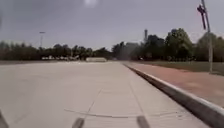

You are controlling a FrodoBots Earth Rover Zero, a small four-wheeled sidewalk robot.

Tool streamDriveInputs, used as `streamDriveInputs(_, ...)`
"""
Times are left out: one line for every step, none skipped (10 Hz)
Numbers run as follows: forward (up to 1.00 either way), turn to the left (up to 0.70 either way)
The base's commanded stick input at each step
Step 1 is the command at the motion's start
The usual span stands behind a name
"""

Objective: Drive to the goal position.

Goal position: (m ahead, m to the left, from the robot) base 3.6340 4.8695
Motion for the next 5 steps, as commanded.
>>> streamDriveInputs(0.7, 0.0)
streamDriveInputs(0.7, 0.0)
streamDriveInputs(0.7, 0.0)
streamDriveInputs(0.7, 0.0)
streamDriveInputs(0.7, 0.0)
